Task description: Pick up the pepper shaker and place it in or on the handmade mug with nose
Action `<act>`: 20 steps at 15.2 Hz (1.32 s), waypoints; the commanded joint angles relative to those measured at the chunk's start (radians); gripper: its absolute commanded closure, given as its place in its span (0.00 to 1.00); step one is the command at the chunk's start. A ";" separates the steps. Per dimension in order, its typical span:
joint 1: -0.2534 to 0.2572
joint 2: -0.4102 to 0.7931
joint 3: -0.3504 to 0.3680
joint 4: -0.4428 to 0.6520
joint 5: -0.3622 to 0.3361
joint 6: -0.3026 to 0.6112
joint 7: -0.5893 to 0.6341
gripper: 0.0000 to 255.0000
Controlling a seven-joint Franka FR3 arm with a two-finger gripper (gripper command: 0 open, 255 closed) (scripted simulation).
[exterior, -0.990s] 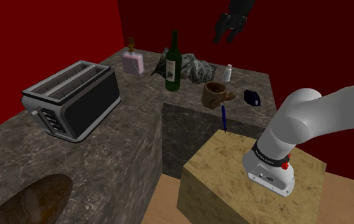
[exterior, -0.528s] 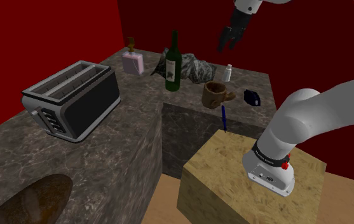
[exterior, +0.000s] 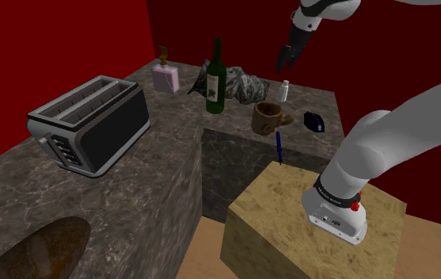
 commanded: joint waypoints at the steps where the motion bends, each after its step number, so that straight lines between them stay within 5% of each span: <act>1: 0.003 0.054 -0.045 0.013 0.002 0.033 -0.058 0.00; 7: 0.031 0.270 -0.182 0.105 0.073 0.115 -0.252 0.00; 12: 0.032 0.495 -0.269 0.217 0.221 0.155 -0.455 0.00; 14: 0.012 0.594 -0.282 0.273 0.295 0.159 -0.539 0.00; 20: -0.008 0.654 -0.264 0.256 0.352 0.214 -0.583 0.00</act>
